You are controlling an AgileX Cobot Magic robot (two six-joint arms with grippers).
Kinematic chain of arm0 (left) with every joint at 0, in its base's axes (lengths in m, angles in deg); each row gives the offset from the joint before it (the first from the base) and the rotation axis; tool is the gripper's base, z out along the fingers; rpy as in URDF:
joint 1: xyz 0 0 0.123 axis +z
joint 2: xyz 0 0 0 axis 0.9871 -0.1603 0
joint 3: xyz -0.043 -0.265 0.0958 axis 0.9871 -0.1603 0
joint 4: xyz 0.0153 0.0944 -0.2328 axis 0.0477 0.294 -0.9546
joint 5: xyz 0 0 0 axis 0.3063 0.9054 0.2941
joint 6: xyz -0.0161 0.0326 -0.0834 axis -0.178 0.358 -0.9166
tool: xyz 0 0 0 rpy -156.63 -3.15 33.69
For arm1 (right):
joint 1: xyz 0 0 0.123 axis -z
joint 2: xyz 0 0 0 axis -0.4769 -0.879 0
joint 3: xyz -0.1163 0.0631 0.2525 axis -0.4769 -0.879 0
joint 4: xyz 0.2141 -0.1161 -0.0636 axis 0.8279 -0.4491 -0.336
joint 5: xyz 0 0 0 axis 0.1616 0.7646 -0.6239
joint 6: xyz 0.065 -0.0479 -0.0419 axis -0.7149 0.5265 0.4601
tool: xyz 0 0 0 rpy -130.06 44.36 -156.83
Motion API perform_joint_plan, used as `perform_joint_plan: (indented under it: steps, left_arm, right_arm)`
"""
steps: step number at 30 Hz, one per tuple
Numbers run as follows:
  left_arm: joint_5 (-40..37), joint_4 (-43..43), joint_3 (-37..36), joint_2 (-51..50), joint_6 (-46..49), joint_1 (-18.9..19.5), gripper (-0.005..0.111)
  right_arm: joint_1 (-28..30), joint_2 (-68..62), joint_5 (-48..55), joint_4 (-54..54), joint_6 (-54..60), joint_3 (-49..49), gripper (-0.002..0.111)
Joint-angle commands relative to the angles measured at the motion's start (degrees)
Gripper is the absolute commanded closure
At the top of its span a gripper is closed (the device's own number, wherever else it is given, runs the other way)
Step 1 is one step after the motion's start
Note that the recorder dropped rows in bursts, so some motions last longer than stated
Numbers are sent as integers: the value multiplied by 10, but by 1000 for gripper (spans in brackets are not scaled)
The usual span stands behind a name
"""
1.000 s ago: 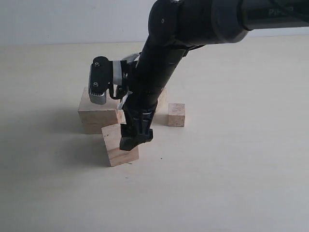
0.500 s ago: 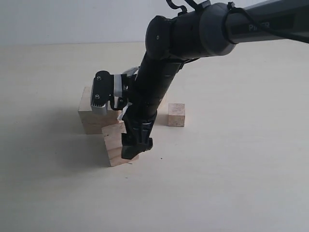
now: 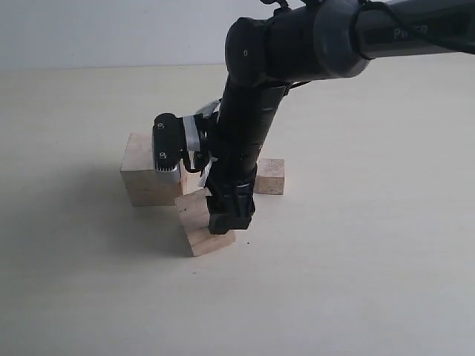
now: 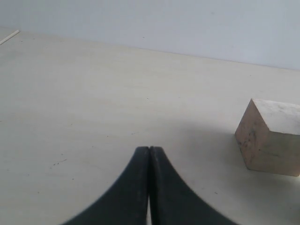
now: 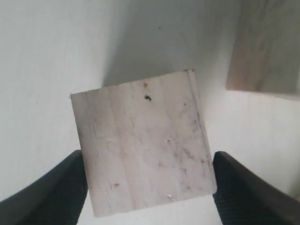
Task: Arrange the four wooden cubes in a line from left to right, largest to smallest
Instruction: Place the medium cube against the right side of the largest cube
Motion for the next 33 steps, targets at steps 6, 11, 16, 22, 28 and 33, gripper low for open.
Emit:
perform_joint_plan:
  steps: [6,11,16,22,28,33]
  left_arm:
    - [6,-3,-2,3,2,-3,107]
    - [6,-3,-2,3,2,-3,107]
    - [6,-3,-2,3,2,-3,107]
    - [6,-3,-2,3,2,-3,107]
    - [6,-3,-2,3,2,-3,107]
    - [6,-3,-2,3,2,-3,107]
  right_arm:
    - [54,28,-32,34,-5,0,108]
    - [76,21,-55,60,12,0,108]
    - [77,-1,-60,104,62,0,108]
    - [77,-27,-86,104,74,0,108]
    - [77,-29,-123,96,62,0,108]
    - [77,-29,-146,96,62,0,108]
